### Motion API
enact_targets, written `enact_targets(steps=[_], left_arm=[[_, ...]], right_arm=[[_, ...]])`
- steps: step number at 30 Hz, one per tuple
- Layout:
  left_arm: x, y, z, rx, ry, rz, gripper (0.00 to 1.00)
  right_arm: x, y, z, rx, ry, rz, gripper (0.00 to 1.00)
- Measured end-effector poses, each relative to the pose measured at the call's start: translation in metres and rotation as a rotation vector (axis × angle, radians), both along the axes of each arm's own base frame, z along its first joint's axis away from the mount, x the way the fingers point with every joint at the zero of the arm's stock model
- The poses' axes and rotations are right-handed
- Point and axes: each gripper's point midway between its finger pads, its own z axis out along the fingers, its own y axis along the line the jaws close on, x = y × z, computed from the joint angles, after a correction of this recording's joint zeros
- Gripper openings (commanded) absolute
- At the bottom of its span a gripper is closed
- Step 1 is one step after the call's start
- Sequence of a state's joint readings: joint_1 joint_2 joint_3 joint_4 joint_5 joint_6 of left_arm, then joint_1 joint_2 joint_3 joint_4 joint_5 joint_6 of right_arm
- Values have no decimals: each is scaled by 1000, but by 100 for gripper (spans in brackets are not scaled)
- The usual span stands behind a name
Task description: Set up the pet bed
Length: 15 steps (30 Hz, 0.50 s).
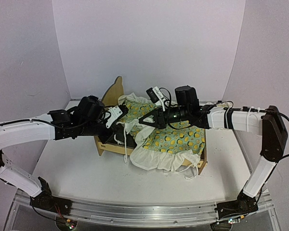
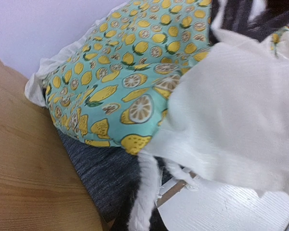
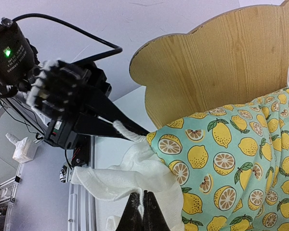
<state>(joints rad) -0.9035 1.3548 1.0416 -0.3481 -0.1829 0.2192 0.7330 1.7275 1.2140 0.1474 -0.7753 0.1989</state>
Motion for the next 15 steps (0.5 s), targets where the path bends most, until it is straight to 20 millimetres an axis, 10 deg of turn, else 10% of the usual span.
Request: enact_targets(steps=[15], left_arm=[[3,-9,-11,108,-59,-254,0]], right_arm=[[-4,3,0,-1,1,10,0]])
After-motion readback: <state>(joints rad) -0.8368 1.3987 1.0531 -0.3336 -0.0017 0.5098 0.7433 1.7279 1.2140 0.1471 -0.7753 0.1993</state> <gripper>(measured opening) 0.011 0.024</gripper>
